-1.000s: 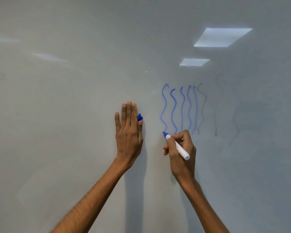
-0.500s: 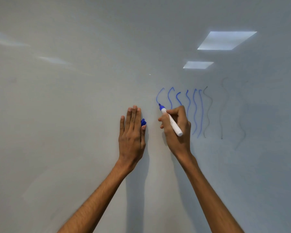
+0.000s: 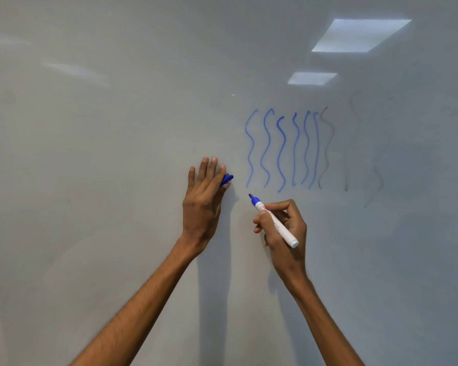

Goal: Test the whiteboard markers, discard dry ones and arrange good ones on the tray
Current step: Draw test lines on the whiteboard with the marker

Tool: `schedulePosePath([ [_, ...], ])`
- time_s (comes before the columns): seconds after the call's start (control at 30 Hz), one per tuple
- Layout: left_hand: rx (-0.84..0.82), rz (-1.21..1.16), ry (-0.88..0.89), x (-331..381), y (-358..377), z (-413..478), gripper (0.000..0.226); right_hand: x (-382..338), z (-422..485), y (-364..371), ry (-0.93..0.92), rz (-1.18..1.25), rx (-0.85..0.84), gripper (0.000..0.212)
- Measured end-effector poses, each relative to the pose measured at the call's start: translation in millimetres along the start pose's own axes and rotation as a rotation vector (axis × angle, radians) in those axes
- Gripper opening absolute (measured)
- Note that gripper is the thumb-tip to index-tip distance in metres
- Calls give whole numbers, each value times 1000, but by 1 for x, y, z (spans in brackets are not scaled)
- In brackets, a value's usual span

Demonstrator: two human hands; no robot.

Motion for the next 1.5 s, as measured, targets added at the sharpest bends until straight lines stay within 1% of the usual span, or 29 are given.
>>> schedulePosePath([
  [0.07, -20, -88, -20, 6, -18, -28, 39, -3, -18, -14, 17, 53, 40, 11],
  [0.13, -68, -222, -117, 10, -41, -71, 32, -2, -45, -28, 40, 69, 32, 8],
  [0.23, -225, -395, -359, 7, -62, -142, 33, 10, -89, -43, 130, 83, 16, 9],
  [0.37, -426, -482, -730, -12, -67, -214, 33, 37, -141, -48, 383, 120, 16, 17],
  [0.43, -499, -505, -844, -17, -67, -237, 29, 48, -158, -47, 474, 130, 7, 23],
  [0.47, -538, -506, -874, -17, -67, -246, 28, 52, -165, -47, 509, 132, -2, 25],
  [0.63, -667, -490, -913, -13, -64, -274, 26, 71, -194, -41, 625, 125, -42, 16],
  [0.73, -721, -490, -897, -10, -63, -281, 25, 79, -206, -43, 646, 109, -45, 16],
  [0.87, -728, -481, -860, -9, -61, -284, 23, 88, -216, -45, 670, 90, -36, 14],
  [1.07, -844, -436, -828, -5, -53, -288, 22, 98, -223, -47, 704, 80, -65, 16],
  [1.13, -852, -438, -844, -5, -49, -290, 21, 101, -225, -47, 714, 78, -77, 15],
  [1.33, -829, -577, -1026, -7, -45, -299, 22, 105, -234, -46, 744, 84, -76, 20],
  [1.5, -794, -599, -1038, -4, -45, -309, 19, 106, -245, -45, 764, 103, -14, 20],
])
Point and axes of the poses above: each hand's wrist, its own z-axis towards the middle knuckle, its own y-axis out of the palm, x = y × z, the point moved 4 cm from there along z, towards the middle knuckle, and after that the axes turned 12 degrees about -y, right-handed, at the moved point
